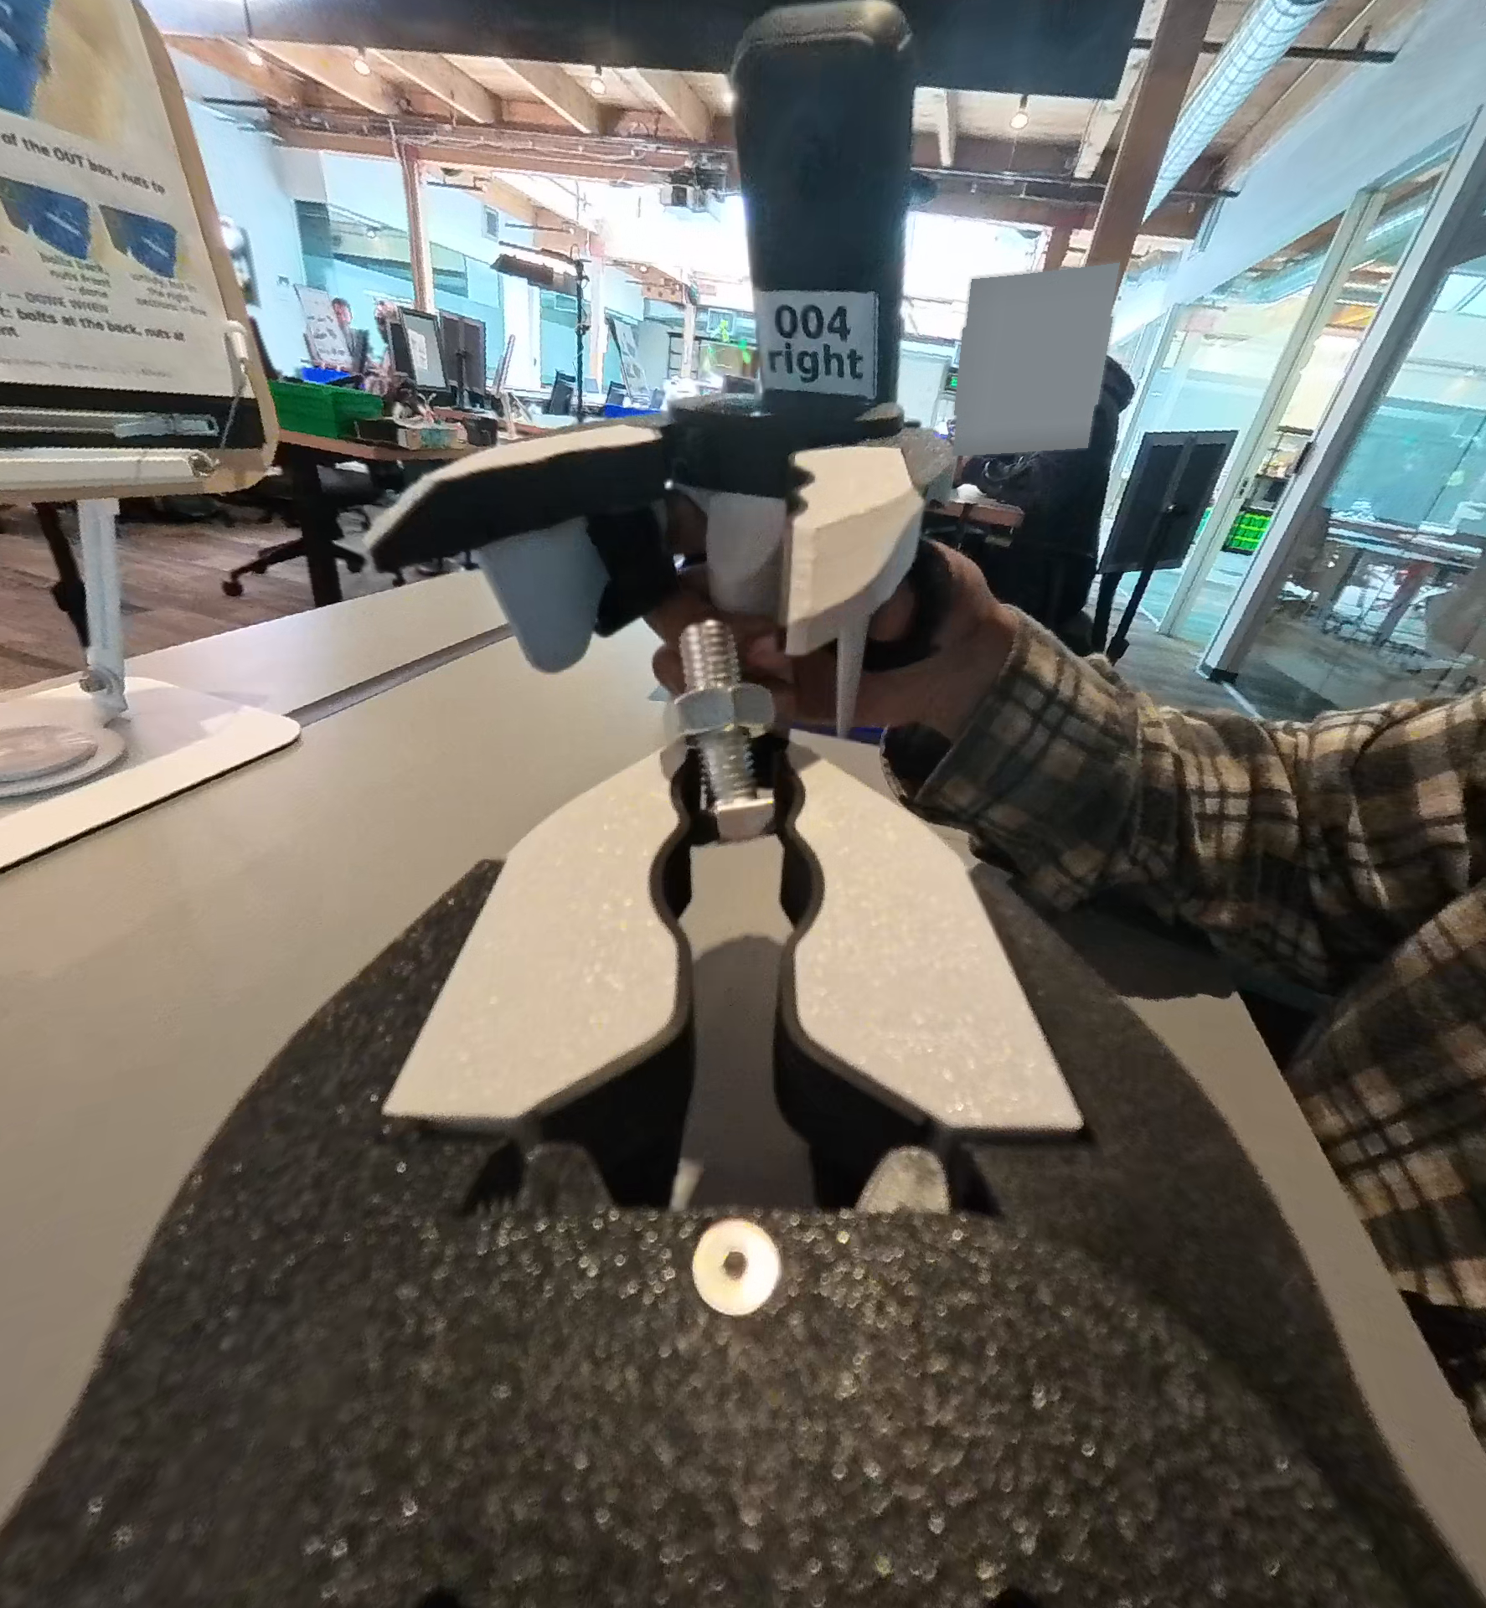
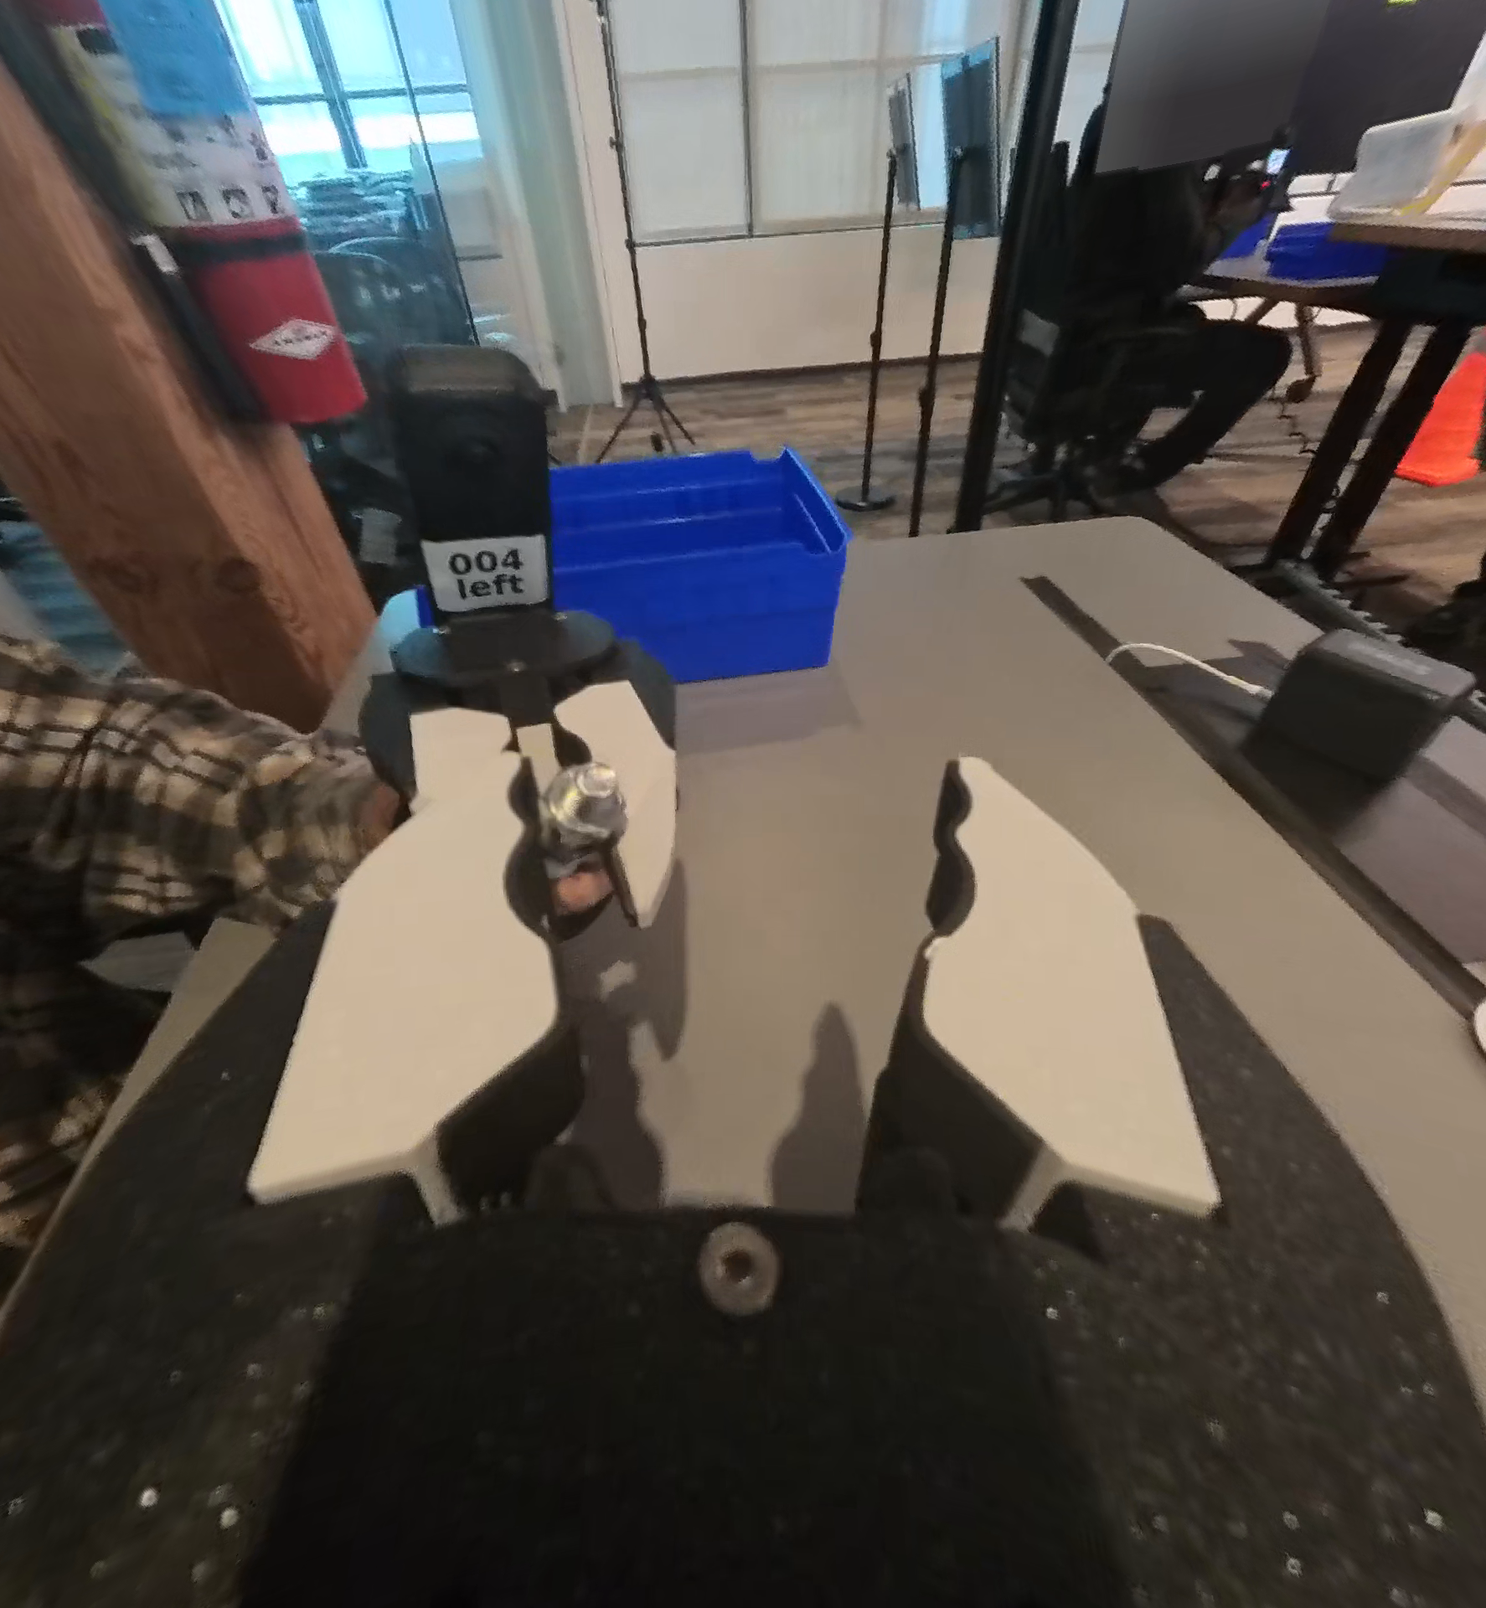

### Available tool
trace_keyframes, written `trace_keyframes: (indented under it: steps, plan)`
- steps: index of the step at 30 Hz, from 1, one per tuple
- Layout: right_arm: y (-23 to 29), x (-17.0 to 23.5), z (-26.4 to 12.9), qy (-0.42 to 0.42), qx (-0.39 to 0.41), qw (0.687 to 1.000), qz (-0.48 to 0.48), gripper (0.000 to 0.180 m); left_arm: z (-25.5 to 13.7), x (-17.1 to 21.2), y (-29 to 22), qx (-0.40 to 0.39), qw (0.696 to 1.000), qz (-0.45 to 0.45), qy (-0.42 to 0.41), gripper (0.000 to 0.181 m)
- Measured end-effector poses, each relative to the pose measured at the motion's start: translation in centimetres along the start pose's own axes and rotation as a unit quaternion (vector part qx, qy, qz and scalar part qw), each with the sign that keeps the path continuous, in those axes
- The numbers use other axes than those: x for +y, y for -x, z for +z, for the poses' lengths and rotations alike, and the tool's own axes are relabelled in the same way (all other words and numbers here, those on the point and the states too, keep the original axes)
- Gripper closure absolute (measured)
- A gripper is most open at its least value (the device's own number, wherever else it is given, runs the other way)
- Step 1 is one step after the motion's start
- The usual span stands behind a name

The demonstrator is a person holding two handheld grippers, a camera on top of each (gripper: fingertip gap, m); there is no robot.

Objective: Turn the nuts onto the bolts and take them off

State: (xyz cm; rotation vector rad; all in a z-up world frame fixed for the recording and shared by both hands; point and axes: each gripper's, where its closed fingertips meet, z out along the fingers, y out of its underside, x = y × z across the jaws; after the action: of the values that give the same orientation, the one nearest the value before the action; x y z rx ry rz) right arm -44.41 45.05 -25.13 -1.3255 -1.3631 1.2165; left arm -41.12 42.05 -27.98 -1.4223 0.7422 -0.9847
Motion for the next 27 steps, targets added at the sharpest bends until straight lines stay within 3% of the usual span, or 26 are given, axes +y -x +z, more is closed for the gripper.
trace_keyframes:
  steps: [5,11,16,20,27]
  plan:
    - [0.0,0.0,-0.5,0.0,-0.009,1.0,0.005,0.105,0.0,-0.3,-0.3,0.001,1.0,0.012,-0.008,0.166]
    - [2.3,-0.7,-1.4,-0.017,-0.111,0.993,0.048,0.153,-0.1,-0.3,-0.3,-0.001,1.0,0.017,-0.007,0.166]
    - [4.0,0.4,-0.6,0.007,-0.171,0.981,0.087,0.168,0.1,-0.3,-0.6,0.002,1.0,0.024,-0.008,0.166]
    - [4.4,0.3,-0.2,0.006,-0.172,0.982,0.078,0.171,0.2,0.0,-0.6,0.008,1.0,0.017,0.0,0.166]
    - [4.6,1.8,-0.1,0.079,-0.133,0.988,-0.013,0.172,1.1,2.0,-0.4,0.0,0.998,0.02,0.061,0.165]
